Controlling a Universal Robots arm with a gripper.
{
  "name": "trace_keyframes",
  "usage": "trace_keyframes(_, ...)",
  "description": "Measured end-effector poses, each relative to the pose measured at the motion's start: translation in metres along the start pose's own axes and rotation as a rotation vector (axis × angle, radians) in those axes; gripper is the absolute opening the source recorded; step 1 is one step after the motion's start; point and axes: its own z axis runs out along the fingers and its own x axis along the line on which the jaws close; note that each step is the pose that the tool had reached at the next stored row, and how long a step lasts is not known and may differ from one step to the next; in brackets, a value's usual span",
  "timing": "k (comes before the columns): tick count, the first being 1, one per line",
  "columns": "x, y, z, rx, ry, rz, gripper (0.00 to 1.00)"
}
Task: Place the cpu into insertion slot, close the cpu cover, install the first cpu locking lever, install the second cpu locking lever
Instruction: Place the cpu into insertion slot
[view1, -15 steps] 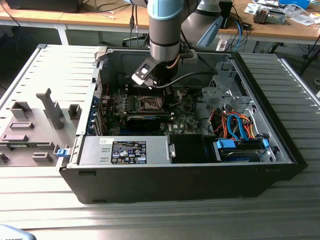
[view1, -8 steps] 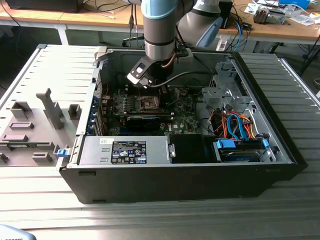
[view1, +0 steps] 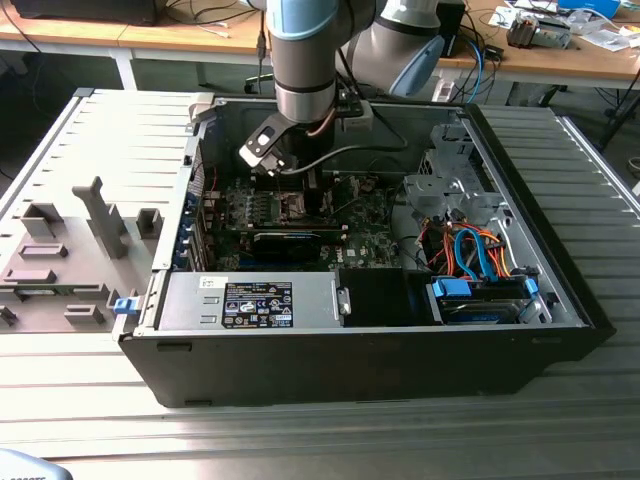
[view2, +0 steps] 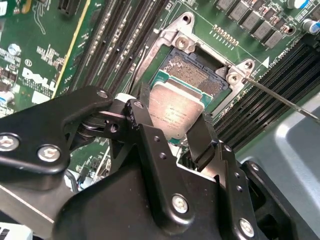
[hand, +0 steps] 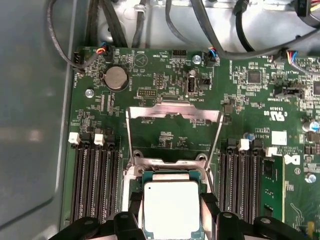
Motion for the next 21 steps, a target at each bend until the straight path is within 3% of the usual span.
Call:
trace_keyframes(6,0.0005,-0.0061,0.0009,-0.0005,-0.0033,0.038,0.54)
trace_keyframes(11,0.0009,-0.0075,0.0019,-0.0005,-0.0053,0.059,0.54)
trace_keyframes(21,0.0032,-0.0113,0.0053,-0.0004,-0.0057,0.061,0.54)
